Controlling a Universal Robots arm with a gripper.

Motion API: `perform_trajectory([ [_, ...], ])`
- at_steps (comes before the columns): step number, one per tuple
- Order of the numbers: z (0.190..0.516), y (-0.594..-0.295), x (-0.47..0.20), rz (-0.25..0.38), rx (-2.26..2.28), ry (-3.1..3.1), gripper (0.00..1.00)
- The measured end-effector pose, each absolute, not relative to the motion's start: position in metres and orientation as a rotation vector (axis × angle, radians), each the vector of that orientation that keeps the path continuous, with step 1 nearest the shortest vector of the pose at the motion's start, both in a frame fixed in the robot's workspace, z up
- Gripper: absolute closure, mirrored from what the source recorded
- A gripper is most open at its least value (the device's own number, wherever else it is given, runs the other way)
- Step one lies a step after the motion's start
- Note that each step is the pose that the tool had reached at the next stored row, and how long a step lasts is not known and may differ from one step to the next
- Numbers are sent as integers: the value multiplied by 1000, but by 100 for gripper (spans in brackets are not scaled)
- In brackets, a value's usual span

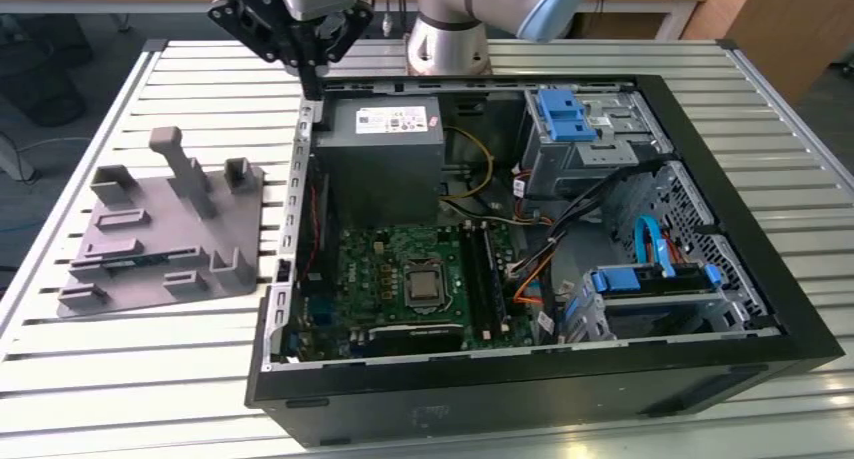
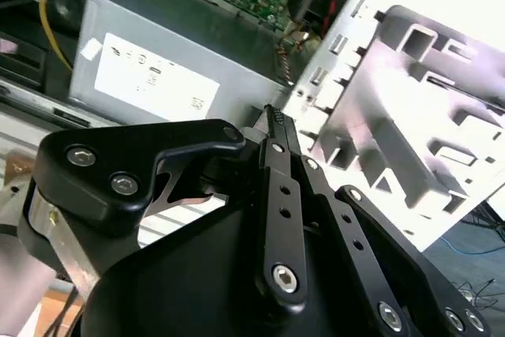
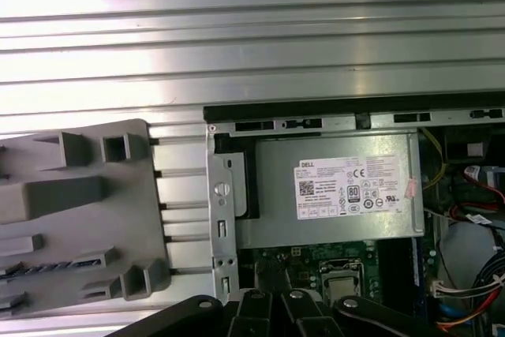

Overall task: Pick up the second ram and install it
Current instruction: 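Reach for the second ram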

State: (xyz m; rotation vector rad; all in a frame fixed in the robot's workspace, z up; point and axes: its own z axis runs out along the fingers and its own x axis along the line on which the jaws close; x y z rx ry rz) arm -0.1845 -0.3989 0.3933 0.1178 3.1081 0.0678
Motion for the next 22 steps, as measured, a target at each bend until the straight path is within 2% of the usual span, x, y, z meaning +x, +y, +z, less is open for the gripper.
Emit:
perform_trajectory([
  [22,393,-399,-268,68,118,3105,90],
])
